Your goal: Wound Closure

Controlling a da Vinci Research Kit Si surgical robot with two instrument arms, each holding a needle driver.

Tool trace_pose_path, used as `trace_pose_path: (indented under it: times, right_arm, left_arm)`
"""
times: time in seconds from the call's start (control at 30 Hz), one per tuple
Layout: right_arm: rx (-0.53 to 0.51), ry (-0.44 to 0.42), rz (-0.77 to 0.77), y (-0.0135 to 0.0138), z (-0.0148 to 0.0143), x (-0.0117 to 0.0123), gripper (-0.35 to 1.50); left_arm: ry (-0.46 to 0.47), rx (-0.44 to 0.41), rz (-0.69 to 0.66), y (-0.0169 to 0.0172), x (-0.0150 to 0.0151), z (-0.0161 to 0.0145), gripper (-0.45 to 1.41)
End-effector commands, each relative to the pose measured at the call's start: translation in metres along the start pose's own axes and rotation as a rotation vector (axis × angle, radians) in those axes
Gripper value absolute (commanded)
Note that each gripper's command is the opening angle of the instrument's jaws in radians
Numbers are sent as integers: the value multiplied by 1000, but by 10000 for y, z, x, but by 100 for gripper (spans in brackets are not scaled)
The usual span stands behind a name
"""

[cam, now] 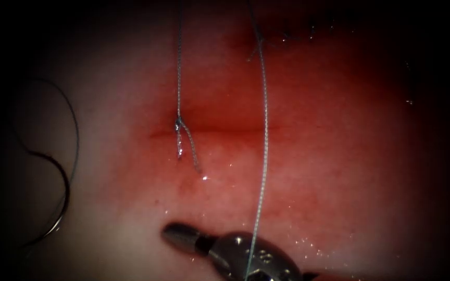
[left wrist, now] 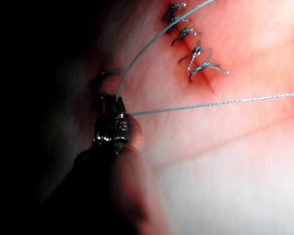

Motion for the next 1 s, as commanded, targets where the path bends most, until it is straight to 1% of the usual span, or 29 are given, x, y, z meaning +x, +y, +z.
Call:
trace_pose_path:
  times: [0.03, 0.1, 0.17, 0.23, 0.33, 0.37, 0.43, 0.47, 0.53, 0.57, 0.6, 0.73, 0.87, 0.9, 0.93, 1.0]
  right_arm:
    - [11, 22, -34, 0, 4, -1, -35]
    - [25, 52, -33, 1, 2, 4, -32]
    - [25, 54, -48, 2, 0, 8, -18]
    - [39, 71, -79, 4, -1, 13, 0]
    - [72, 95, -154, 10, 1, 25, 49]
    - [76, 96, -205, 12, 2, 29, 62]
    - [84, 102, -334, 18, 7, 41, 98]
    - [82, 99, -371, 20, 10, 47, 108]
    - [76, 81, -422, 27, 15, 60, 116]
    - [67, 84, -442, 30, 17, 65, 116]
    - [66, 83, -445, 33, 19, 70, 116]
    - [40, 75, -433, 47, 32, 88, 130]
    - [28, 78, -428, 59, 46, 99, 131]
    - [28, 78, -428, 59, 46, 99, 131]
    - [15, 83, -426, 63, 54, 103, 131]
    - [7, 87, -424, 66, 66, 107, 130]
  left_arm:
    - [8, -6, 1, 0, 2, 2, -45]
    - [20, -17, -7, 7, 8, -9, -45]
    - [33, -28, -17, 12, 15, -19, -45]
    - [54, -42, -40, 18, 23, -31, -45]
    - [78, -61, -55, 27, 36, -49, -45]
    - [82, -66, -59, 29, 40, -54, -45]
    - [88, -75, -71, 31, 50, -65, -45]
    - [92, -77, -77, 31, 55, -70, -45]
    - [102, -71, -94, 31, 66, -80, -45]
    - [107, -67, -101, 30, 70, -84, -45]
    - [111, -65, -115, 29, 75, -88, -45]
    - [128, -54, -122, 21, 97, -105, -45]
    - [136, -48, -125, 18, 117, -117, -45]
    - [136, -48, -125, 18, 117, -117, -45]
    - [147, -51, -134, 18, 127, -122, -45]
    - [164, -51, -142, 18, 136, -126, -45]
